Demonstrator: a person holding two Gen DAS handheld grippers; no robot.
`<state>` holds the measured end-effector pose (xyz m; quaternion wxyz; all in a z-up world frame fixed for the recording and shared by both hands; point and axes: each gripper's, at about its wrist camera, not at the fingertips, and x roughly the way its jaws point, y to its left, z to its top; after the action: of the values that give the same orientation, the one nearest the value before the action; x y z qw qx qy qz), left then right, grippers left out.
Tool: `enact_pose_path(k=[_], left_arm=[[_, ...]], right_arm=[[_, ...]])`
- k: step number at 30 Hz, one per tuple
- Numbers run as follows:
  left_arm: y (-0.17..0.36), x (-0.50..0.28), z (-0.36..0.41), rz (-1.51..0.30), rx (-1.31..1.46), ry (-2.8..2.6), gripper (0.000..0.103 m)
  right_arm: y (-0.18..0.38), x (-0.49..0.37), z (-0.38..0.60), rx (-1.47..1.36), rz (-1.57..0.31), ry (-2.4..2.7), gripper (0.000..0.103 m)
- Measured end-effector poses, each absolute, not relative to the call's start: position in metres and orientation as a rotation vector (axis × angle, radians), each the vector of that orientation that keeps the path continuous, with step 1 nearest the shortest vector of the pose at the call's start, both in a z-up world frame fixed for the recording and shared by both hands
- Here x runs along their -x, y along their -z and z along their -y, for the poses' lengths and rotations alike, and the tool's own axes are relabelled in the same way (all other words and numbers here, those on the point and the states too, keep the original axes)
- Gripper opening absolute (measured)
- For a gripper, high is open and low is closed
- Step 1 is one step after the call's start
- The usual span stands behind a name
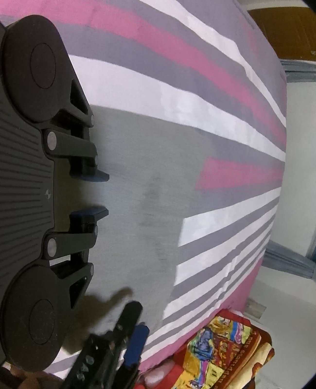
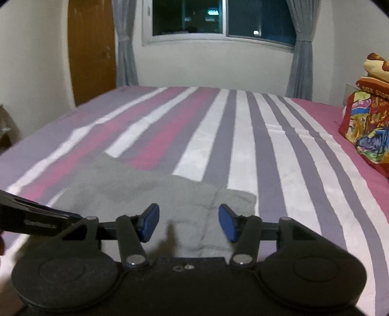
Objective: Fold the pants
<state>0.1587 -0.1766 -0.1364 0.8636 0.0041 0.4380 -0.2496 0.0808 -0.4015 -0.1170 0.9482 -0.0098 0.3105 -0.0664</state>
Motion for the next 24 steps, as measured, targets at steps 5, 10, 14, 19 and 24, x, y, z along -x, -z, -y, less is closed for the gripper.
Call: enact_pose_path(k=[5, 10, 14, 19, 24], left_arm=[[0.147, -0.192, 0.197, -0.919, -0.001, 0.518, 0.024], [0.149, -0.210, 0.215, -0.889, -0.020, 0.500, 0.024], [0.152, -0.220, 0.226, -0.856, -0.048, 0.486, 0.024], [0.163, -0.239, 0.232, -0.896, -0.014, 0.460, 0.024], [0.163, -0.230, 0.233, -0.891, -0.041, 0.457, 0.024]], right_arm=[[0.151, -0.106, 0.416, 0.049, -0.705, 0.173, 0.053], [0.145, -0.107, 0.411, 0.031, -0.669, 0.177, 0.055], [0.135, -0.118, 0.408, 0.045, -0.642, 0.155, 0.053], [0.165, -0.139, 0.416, 0.076, -0.720, 0.177, 0.055], [0.165, -0.136, 0.419, 0.041, -0.722, 0.174, 0.056]])
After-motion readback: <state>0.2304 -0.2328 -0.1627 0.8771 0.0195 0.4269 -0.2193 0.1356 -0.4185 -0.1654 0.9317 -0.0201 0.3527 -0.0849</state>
